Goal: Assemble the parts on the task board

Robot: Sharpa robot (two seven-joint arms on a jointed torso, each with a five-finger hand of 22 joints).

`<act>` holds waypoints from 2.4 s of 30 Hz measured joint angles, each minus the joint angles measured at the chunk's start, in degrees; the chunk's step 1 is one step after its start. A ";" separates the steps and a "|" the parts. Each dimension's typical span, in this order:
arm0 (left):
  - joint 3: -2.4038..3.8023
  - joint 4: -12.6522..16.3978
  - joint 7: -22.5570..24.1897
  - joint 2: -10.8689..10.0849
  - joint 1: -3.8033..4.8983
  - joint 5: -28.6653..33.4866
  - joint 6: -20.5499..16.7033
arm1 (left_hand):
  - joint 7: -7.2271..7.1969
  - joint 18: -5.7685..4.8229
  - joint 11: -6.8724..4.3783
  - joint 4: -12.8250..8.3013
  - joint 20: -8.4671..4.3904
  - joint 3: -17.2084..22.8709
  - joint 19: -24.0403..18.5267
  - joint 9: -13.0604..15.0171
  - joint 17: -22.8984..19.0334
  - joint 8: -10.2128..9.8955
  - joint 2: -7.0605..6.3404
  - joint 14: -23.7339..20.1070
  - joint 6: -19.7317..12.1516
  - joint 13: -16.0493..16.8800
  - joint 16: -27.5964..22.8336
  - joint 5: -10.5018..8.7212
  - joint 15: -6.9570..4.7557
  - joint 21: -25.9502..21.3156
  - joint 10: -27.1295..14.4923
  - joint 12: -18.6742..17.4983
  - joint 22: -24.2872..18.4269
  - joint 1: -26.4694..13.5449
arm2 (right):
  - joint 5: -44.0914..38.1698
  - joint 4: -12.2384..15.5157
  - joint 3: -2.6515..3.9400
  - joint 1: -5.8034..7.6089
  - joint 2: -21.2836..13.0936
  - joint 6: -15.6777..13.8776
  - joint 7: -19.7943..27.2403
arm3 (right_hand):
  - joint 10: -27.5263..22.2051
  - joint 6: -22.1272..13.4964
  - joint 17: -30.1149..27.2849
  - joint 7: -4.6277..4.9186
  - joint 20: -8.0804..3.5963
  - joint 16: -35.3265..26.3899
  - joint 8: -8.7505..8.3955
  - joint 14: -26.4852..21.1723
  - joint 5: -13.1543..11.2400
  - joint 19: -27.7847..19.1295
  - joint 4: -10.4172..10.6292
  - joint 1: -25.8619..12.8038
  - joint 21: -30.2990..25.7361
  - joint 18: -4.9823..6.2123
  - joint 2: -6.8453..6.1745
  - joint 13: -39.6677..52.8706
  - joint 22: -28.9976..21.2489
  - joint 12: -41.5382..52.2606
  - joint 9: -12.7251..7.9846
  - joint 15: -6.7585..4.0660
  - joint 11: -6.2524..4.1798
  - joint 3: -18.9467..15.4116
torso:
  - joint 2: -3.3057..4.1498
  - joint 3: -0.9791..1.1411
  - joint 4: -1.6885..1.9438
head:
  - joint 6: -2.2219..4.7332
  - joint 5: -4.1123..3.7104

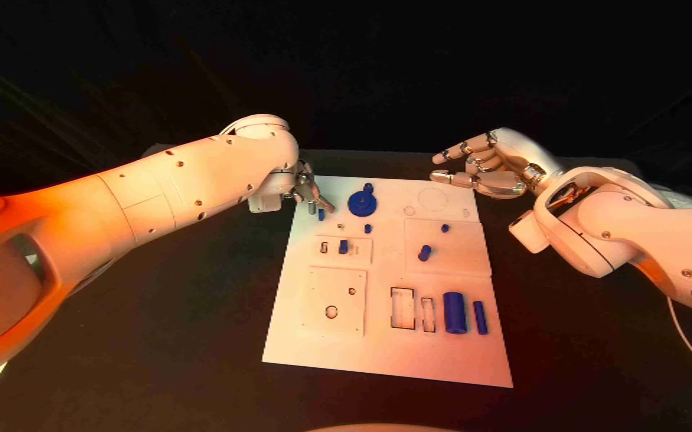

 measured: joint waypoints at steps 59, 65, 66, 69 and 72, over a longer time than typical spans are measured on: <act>-0.72 17.31 1.29 -10.71 -1.89 3.96 -11.04 | 0.22 0.00 -0.61 -7.04 -0.63 19.73 0.21 1.56 0.02 2.08 1.15 -0.09 -1.87 1.05 0.00 -3.59 -0.51 0.00 1.03 1.08 -0.02 9.89 | 0.20 -0.78 -0.08 -0.34 0.36 0.37 0.05 | 0.00 0.00 -0.03 0.00 0.00 0.00 0.00 0.00 0.00 0.00 0.00 0.00 0.00 0.00 0.00 0.01 -0.03 0.00 0.02 0.00 0.00 0.01 | -0.07 0.05 0.12 | -0.57 0.47; -0.88 20.00 1.57 -12.31 -3.56 3.08 -13.86 | 0.22 0.00 -0.61 -7.89 -0.63 20.91 0.21 1.62 0.02 2.09 0.54 -0.09 -1.87 1.14 0.00 -3.62 -0.51 0.00 1.03 1.33 -0.02 9.28 | 0.25 -0.86 -0.08 -0.37 0.36 0.38 0.06 | 0.00 0.00 -0.04 0.00 0.00 0.00 0.00 0.00 -0.01 0.00 0.00 0.00 0.00 0.00 0.00 0.01 0.01 0.00 0.01 0.00 0.00 0.00 | -0.05 0.02 0.11 | -0.64 0.66; -0.89 20.28 1.61 -12.45 -3.78 2.91 -14.19 | 0.22 0.00 -0.54 -7.90 -0.63 20.91 0.21 1.62 0.02 2.10 0.54 -0.09 -1.87 1.19 0.00 -3.76 -0.51 0.00 1.20 1.33 -0.02 9.27 | 0.26 -0.87 -0.08 -0.38 0.36 0.39 0.06 | 0.00 0.00 -0.04 0.00 0.00 0.00 0.00 0.00 0.00 0.00 0.04 0.00 0.00 0.00 0.00 0.01 0.01 0.00 0.01 0.00 0.00 -0.14 | -0.05 0.01 0.09 | -0.65 0.66; -0.93 21.12 1.74 -12.77 -4.34 2.38 -15.18 | 0.22 0.00 -0.60 -8.00 -0.63 21.34 0.21 1.62 0.02 2.43 0.26 -0.09 -1.86 1.25 0.00 -3.77 -0.51 0.07 1.44 1.33 -0.02 9.00 | 0.28 -0.91 -0.09 -0.42 0.37 0.39 0.07 | 0.00 0.00 -0.04 0.00 0.00 0.00 0.00 0.00 -0.01 0.00 0.08 0.00 0.00 0.00 0.00 0.01 0.01 0.00 0.06 0.00 0.00 -0.39 | -0.02 -0.05 0.08 | -0.66 0.67; -0.95 21.85 1.81 -12.95 -4.70 1.96 -15.87 | 0.22 0.00 -0.60 -8.23 -0.63 21.71 0.21 1.63 0.01 2.52 0.02 -0.09 -1.86 1.25 0.00 -3.77 -0.51 0.22 1.44 1.33 -0.02 8.75 | 0.30 -0.92 -0.09 -0.47 0.40 0.41 0.08 | 0.00 0.00 -0.04 0.00 0.00 0.00 0.00 0.00 -0.01 0.00 0.08 0.00 0.00 0.00 0.00 0.01 0.01 0.00 0.06 0.00 0.00 -0.39 | -0.01 -0.05 0.03 | -0.69 0.75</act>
